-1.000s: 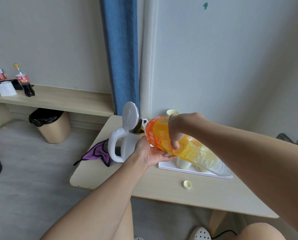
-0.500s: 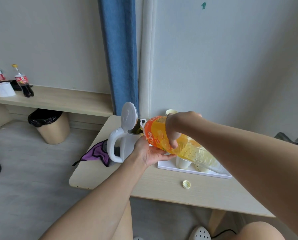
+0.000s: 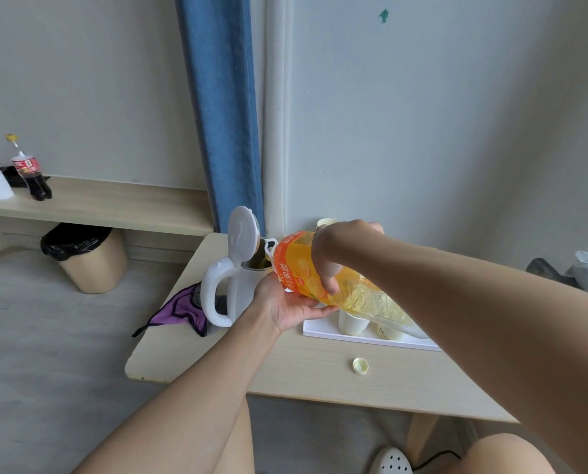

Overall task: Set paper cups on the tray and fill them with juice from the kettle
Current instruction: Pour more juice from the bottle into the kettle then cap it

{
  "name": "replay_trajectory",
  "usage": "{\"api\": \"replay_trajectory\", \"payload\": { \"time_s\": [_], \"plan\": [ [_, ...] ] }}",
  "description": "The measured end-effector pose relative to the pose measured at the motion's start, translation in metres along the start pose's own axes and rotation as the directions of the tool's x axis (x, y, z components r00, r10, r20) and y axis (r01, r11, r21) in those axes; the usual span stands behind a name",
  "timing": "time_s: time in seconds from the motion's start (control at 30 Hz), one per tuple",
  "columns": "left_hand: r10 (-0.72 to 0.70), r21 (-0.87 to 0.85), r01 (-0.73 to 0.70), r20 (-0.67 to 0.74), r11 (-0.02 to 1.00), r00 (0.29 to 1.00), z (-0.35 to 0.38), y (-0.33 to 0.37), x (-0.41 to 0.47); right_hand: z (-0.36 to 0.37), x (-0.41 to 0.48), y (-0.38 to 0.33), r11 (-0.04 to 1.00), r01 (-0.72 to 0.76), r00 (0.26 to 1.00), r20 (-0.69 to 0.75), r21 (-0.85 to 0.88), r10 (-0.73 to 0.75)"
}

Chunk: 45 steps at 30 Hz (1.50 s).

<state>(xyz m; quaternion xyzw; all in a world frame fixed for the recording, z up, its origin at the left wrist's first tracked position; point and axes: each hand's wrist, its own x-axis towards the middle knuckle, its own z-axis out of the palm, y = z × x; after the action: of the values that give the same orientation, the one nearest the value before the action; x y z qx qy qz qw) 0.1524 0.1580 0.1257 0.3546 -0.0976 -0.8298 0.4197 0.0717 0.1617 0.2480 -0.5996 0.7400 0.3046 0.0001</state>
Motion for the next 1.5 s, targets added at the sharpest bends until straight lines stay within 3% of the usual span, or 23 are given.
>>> {"api": "replay_trajectory", "payload": {
  "time_s": [1.5],
  "plan": [
    [-0.017,-0.065,0.023,0.095,0.998,0.995,0.006,-0.001,-0.005,-0.013,0.002,-0.003,0.998,-0.004,1.0,-0.007,-0.061,0.003]
  ]
}}
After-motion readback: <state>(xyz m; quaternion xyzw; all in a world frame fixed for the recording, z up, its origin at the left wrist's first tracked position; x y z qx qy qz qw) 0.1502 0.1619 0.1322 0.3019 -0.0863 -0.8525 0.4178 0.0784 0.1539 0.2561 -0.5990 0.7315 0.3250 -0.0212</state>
